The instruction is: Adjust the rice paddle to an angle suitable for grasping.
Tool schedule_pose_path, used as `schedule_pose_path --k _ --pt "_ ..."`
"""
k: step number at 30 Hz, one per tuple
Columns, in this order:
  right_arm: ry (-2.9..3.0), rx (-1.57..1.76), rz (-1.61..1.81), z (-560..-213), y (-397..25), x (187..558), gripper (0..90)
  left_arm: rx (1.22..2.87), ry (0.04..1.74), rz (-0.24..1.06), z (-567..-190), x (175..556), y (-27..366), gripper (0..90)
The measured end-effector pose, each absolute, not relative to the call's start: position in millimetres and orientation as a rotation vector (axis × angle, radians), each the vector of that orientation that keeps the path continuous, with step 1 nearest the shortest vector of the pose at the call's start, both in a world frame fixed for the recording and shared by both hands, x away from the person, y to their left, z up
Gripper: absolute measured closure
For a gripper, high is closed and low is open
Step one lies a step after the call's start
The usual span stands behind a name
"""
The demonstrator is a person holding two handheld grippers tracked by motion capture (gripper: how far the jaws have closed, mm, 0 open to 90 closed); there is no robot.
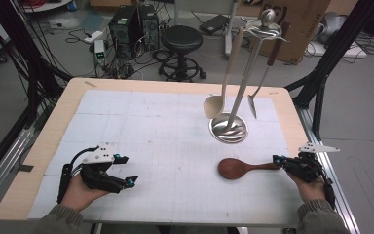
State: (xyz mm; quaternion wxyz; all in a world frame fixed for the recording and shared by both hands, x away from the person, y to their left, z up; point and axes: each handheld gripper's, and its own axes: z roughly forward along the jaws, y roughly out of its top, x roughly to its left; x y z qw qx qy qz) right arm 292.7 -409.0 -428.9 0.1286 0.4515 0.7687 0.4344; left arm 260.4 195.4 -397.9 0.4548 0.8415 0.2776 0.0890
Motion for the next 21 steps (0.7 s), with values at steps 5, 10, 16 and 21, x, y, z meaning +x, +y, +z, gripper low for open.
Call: schedule_pose_path --k 5,10,16,21 --pt "2.232 1.353 1.224 -435.6 -415.0 291.3 89.3 2.076 0.686 0.218 -397.9 260.3 195.5 23.6" --pt "2.232 1.382 1.188 -440.0 -419.9 289.7 89.3 2.076 0.685 0.217 -398.0 260.4 195.1 23.6" --pt "2.235 1.376 1.185 -441.3 -417.4 290.8 89.4 2.081 0.682 0.217 -398.2 260.3 194.4 23.6" --pt "2.247 1.37 1.208 -442.0 -411.1 291.5 89.4 2.081 0.683 0.216 -398.2 260.6 194.6 23.6"
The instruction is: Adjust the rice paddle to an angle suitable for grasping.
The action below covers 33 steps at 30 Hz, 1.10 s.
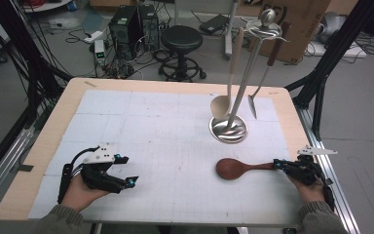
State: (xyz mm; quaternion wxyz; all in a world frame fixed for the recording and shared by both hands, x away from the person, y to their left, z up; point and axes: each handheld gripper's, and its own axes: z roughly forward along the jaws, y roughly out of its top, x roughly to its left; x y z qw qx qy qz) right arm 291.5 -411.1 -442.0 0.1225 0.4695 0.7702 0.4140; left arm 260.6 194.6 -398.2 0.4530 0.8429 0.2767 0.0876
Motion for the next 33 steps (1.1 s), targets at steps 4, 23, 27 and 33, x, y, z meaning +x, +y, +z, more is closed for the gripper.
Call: schedule_pose_path --k 4,23,27,33 --pt "2.279 1.353 1.235 -443.0 -398.4 293.1 89.3 2.079 0.686 0.217 -398.3 260.5 193.9 23.6" --pt "2.366 1.241 1.241 -442.6 -354.5 295.2 89.4 2.077 0.68 0.226 -397.2 260.9 193.8 23.6" --pt "2.365 1.247 1.238 -442.4 -353.3 294.8 89.4 2.082 0.676 0.224 -397.4 260.9 193.6 23.6" --pt "2.395 1.217 1.24 -441.8 -341.2 295.1 89.3 2.077 0.68 0.224 -397.3 260.7 193.4 23.6"
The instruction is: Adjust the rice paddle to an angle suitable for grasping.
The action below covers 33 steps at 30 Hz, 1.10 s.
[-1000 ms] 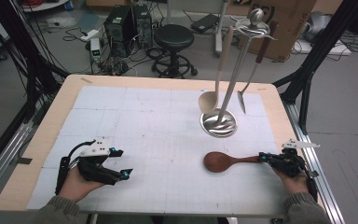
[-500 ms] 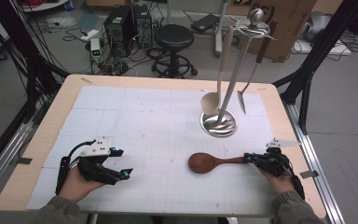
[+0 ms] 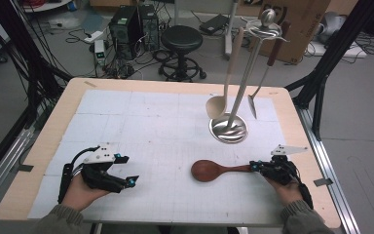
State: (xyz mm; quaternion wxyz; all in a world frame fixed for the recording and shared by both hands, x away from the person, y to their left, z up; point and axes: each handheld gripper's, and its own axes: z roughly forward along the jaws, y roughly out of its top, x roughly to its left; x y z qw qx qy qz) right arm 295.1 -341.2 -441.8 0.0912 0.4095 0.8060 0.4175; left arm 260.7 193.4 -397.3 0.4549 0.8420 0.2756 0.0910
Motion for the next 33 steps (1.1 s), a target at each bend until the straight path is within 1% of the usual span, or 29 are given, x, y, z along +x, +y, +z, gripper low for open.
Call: schedule_pose_path --k 33 --pt "2.562 1.067 1.282 -440.2 -247.3 308.9 89.3 2.073 0.672 0.232 -396.8 260.9 193.5 23.7"
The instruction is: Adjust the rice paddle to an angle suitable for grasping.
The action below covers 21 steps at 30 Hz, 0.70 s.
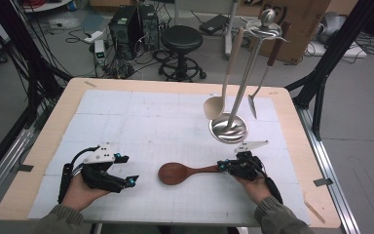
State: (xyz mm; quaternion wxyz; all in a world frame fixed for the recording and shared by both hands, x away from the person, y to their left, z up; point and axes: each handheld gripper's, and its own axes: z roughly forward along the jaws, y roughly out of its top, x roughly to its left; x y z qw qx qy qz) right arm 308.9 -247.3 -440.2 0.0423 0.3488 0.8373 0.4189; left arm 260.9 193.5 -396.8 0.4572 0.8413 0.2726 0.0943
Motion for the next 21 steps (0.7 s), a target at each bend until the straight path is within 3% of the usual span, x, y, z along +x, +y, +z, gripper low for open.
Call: schedule_pose_path --k 21 --pt "2.638 0.977 1.32 -440.9 -185.3 314.4 89.3 2.087 0.671 0.244 -398.2 262.0 188.5 23.8"
